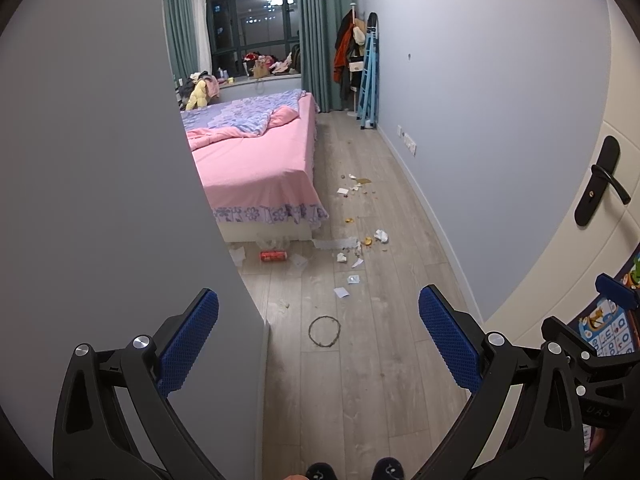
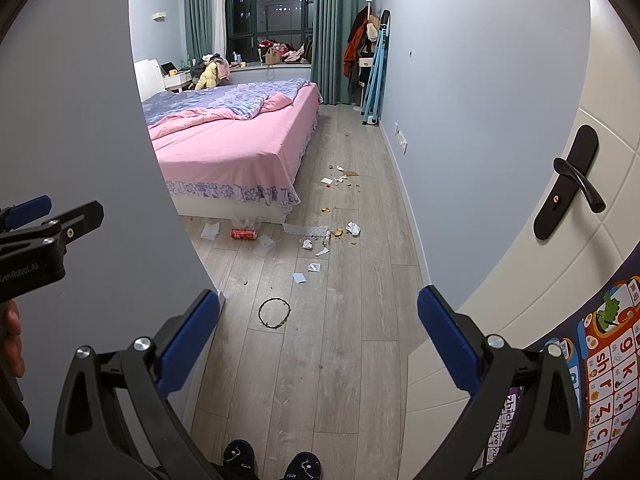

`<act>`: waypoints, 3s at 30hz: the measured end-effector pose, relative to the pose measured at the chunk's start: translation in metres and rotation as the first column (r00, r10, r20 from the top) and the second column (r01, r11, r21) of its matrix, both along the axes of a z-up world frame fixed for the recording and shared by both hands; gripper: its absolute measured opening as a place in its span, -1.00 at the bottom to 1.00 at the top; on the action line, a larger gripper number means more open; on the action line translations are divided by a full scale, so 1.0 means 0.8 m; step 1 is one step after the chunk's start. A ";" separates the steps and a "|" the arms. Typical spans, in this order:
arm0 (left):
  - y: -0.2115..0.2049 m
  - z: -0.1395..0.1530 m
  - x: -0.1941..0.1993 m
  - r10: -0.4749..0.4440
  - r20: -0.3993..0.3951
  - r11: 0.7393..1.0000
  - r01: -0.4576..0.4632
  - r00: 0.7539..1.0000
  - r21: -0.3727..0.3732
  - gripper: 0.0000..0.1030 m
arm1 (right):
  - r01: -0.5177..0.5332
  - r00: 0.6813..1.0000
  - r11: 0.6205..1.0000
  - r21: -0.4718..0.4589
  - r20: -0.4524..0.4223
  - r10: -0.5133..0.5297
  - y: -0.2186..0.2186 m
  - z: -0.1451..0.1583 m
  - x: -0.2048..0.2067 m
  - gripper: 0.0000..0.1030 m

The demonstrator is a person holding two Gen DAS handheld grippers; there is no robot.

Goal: Collect trash

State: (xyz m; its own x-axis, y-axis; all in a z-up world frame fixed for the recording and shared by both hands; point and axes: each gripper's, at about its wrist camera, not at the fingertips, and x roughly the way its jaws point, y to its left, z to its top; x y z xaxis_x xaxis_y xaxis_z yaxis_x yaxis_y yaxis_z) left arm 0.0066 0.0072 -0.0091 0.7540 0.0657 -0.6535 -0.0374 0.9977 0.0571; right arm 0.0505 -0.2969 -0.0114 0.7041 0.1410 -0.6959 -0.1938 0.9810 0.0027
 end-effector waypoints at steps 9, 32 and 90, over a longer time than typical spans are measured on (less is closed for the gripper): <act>-0.003 -0.004 0.008 -0.001 -0.013 1.000 0.001 1.000 0.002 0.89 | 0.000 1.000 1.000 0.001 -0.007 0.000 -0.002 -0.003 0.001 0.87; -0.040 -0.055 0.066 0.029 -0.034 1.000 -0.029 0.999 -0.002 0.89 | -0.002 0.999 1.000 -0.015 -0.035 0.002 -0.036 -0.036 0.041 0.87; 0.265 -0.150 0.781 0.402 -0.190 0.911 -0.413 0.896 -0.019 0.89 | -0.558 0.822 0.825 -0.086 -0.190 0.536 0.350 -0.108 0.838 0.87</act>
